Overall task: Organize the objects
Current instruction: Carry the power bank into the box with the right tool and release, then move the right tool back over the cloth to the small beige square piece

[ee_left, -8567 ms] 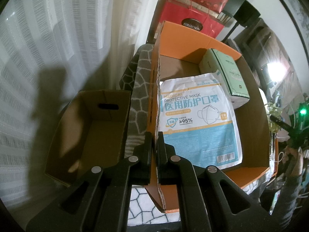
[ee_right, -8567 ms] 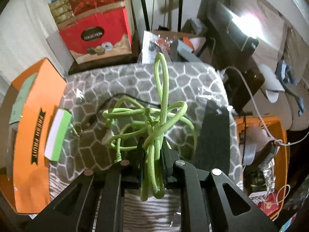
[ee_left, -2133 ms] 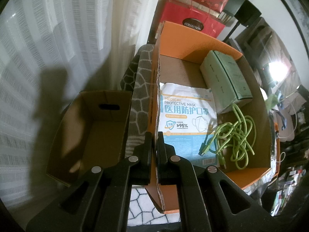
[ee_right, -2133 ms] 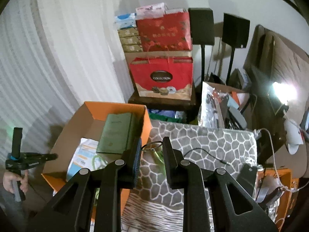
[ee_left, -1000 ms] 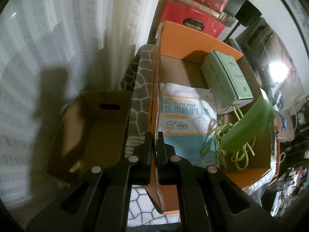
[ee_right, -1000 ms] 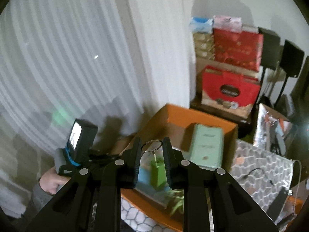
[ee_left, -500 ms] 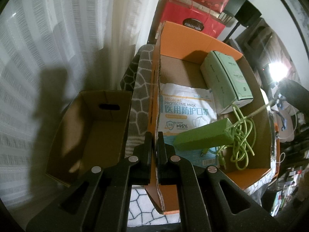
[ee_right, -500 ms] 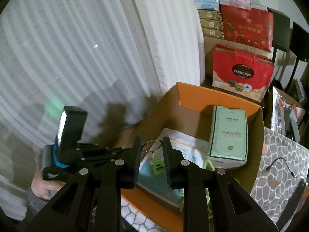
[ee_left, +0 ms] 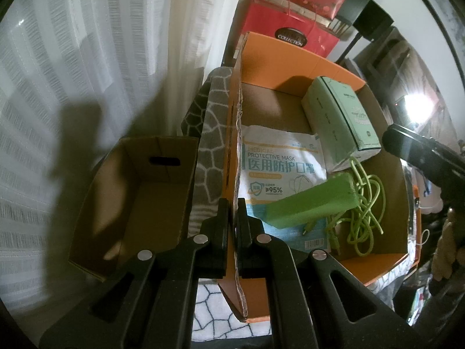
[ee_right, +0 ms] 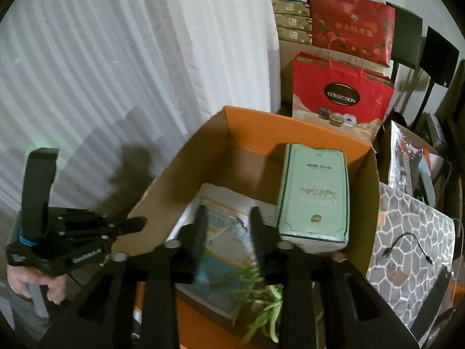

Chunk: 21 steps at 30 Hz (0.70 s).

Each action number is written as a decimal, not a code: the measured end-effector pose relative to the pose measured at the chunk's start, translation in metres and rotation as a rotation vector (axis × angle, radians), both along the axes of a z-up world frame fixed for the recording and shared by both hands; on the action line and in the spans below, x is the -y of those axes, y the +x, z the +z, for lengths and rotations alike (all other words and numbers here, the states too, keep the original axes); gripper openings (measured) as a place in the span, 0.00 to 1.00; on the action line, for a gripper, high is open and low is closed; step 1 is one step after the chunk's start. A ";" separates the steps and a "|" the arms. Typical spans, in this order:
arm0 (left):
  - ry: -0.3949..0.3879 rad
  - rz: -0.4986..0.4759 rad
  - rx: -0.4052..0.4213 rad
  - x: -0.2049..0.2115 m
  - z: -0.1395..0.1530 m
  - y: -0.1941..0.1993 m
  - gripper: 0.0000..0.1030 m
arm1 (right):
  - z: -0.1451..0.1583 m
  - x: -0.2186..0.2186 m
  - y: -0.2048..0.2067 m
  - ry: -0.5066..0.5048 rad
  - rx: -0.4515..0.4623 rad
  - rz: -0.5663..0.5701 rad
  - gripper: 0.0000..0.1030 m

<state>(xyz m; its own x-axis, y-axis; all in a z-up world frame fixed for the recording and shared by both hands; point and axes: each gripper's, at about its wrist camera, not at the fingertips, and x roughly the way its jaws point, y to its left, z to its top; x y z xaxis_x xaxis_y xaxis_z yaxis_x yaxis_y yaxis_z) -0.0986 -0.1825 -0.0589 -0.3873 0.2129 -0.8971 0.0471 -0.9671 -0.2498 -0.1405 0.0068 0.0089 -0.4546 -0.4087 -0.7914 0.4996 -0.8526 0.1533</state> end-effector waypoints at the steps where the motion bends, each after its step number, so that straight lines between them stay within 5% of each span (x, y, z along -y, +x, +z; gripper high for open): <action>1: 0.000 0.000 0.000 -0.001 0.000 0.000 0.04 | 0.000 -0.001 0.000 0.005 -0.005 -0.006 0.51; 21: -0.003 0.000 0.000 -0.001 0.001 0.000 0.04 | 0.027 -0.074 0.011 0.008 -0.066 -0.113 0.51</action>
